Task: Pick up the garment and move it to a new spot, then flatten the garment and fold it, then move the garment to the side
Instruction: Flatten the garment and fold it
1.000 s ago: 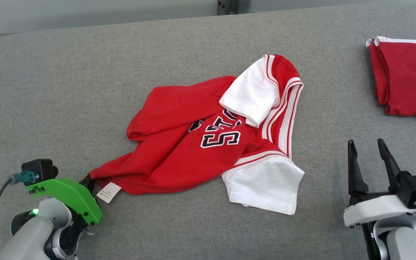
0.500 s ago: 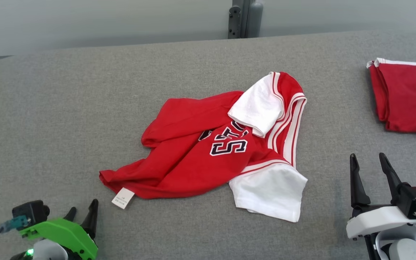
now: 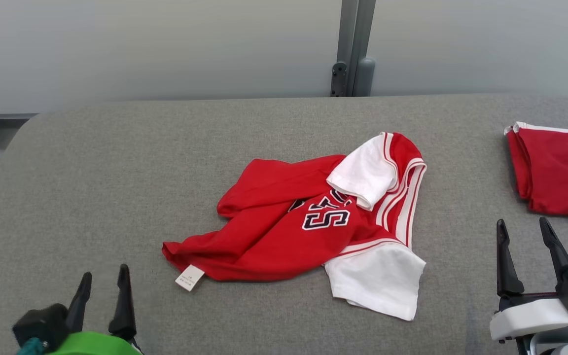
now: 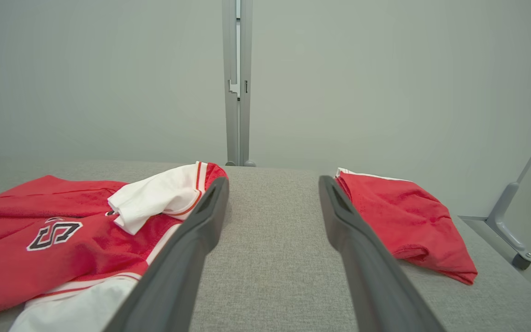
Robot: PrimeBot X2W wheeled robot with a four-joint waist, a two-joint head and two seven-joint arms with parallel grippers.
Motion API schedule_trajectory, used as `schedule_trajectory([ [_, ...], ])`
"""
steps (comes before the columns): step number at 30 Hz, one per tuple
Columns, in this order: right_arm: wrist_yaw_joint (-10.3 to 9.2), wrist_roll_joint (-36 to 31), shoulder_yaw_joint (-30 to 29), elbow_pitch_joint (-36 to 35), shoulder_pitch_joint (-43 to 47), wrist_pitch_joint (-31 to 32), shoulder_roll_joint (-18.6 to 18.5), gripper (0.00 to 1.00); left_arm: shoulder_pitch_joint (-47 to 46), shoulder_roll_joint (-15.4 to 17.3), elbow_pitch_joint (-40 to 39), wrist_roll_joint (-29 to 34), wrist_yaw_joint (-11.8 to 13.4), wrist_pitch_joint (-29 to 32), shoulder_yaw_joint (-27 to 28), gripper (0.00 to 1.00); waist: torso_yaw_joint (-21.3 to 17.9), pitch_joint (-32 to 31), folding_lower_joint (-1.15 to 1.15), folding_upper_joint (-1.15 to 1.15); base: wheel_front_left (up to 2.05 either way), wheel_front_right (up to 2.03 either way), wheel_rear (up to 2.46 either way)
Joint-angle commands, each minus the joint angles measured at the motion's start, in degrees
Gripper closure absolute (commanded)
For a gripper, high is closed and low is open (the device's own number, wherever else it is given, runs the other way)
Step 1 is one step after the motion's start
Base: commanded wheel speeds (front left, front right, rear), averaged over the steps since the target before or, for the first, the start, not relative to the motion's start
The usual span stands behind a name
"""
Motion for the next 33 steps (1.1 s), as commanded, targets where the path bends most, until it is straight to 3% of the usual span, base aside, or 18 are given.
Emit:
schedule_trajectory([
  [1, -0.03, -0.43, 0.05, -0.28, 1.10, -0.17, -0.29, 0.00, 1.71, -0.07, -0.69, 5.03, -0.71, -0.11, 0.28, 0.00, 0.90, -1.61, 0.00, 0.00, 0.00, 0.00, 0.00],
  [10, -0.03, -1.75, 1.60, 2.73, 3.72, -0.17, -0.38, 0.00, 6.41, -9.05, 0.60, 20.93, -7.50, -0.08, 12.02, 0.00, 1.82, -1.44, 0.00, 0.00, 0.00, 0.00, 0.00],
  [18, -0.03, -1.05, 3.20, 4.39, 4.13, -0.17, 0.05, 0.00, 6.22, -15.76, 4.53, 29.21, -14.71, -0.09, 20.65, 0.00, 1.65, -0.81, 0.00, 0.00, 0.00, 0.00, 0.00],
  [26, -0.03, -0.23, 4.29, 3.80, 2.84, -0.16, 0.08, 0.00, 3.84, -19.16, 6.38, 34.58, -20.22, -0.09, 23.91, 0.00, 1.33, -0.42, 0.00, 0.00, 0.00, 0.00, 0.00],
  [33, -0.03, -0.04, 4.69, 3.51, 2.51, -0.16, 0.08, 0.00, 3.09, -20.08, 7.27, 35.56, -21.61, -0.09, 24.65, 0.00, 0.84, -0.56, 0.00, 0.00, 0.00, 0.00, 0.00],
])
